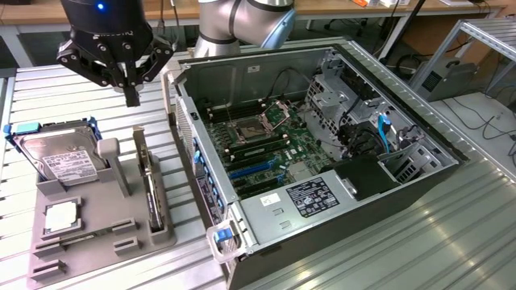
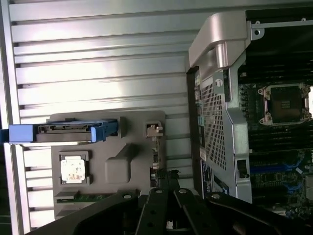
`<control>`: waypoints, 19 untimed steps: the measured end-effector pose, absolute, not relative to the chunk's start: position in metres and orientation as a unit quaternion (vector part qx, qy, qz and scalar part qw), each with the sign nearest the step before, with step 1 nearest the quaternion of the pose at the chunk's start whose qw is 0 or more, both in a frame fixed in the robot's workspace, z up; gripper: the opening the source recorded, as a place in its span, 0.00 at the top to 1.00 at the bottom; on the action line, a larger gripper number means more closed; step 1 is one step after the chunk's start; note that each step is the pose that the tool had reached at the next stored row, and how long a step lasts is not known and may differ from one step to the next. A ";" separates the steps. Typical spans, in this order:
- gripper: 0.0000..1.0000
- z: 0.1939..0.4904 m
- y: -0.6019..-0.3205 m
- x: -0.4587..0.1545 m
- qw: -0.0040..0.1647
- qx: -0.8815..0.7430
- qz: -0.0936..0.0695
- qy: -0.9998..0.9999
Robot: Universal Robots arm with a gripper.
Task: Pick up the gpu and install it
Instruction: 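Reach for the gpu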
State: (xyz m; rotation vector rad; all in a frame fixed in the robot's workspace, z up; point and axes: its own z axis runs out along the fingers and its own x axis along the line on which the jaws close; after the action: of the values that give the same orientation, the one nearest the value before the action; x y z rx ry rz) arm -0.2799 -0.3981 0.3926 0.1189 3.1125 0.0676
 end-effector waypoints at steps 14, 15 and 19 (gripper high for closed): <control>0.89 0.393 -0.402 -0.280 0.013 0.038 0.022 0.999; 0.89 0.393 -0.403 -0.280 0.013 0.038 0.022 0.999; 0.89 0.393 -0.408 -0.280 0.013 0.038 0.022 0.999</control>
State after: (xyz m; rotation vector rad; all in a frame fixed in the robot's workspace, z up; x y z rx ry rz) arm -0.2805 -0.4077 0.3926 0.1190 3.1124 0.0677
